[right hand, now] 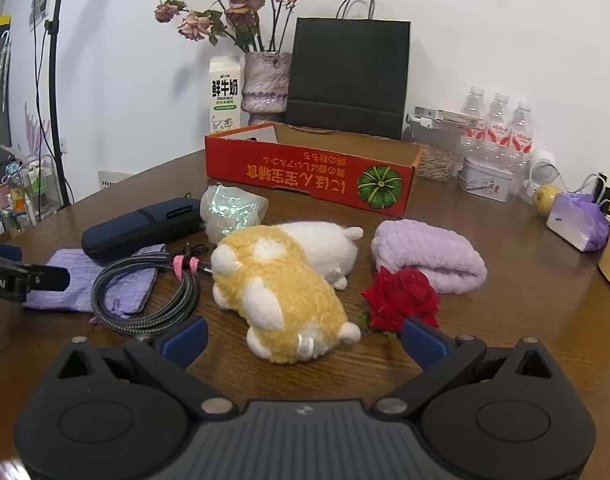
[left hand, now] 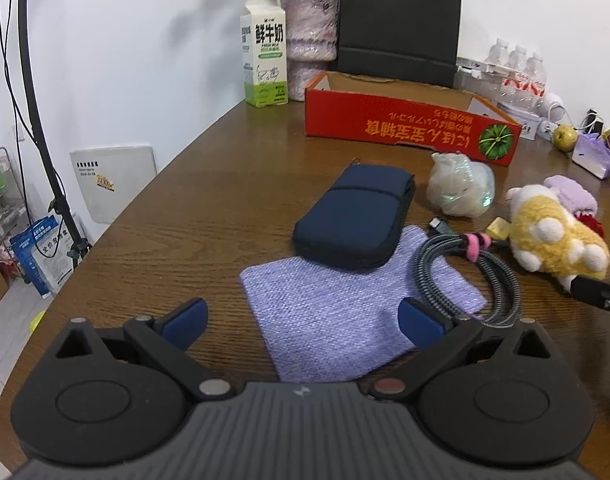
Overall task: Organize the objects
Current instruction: 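Withdraw both tools from the box back over the table, then grasp the lilac cloth pouch edge with the left tool while the right tool grasps the plush toy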
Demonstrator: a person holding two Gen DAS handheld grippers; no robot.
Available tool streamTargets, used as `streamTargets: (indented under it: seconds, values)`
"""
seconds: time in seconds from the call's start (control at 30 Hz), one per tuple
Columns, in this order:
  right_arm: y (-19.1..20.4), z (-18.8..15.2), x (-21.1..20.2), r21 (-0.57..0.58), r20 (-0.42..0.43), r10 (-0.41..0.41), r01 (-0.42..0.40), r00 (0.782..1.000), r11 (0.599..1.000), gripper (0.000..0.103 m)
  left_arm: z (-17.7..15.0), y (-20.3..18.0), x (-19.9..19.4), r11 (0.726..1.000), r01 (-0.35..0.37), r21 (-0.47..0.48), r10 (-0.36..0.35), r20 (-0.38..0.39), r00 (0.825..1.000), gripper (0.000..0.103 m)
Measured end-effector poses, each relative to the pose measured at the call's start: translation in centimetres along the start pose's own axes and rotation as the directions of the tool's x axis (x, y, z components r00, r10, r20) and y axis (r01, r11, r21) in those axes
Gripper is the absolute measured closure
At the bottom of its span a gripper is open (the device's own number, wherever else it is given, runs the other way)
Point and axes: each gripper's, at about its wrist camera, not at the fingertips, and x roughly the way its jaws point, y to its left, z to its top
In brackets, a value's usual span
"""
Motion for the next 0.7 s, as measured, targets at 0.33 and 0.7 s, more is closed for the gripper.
streamTargets:
  seconds: [0.33,0.7]
  values:
    - [0.6,2.4,3.3,-0.075,-0.019,0.053,-0.054,0.998,0.996,0.01,0.4,0.6,1.3,0.999,-0.028,-0.015,0.028,-0.019,0.999,0.0]
    - [1.9,1.8,2.9,-0.088,-0.033,0.108,-0.11,0.994,0.99,0.046,0.3,0.3,2.4,1.0,-0.03,-0.001,0.03,-0.019,0.999,0.001]
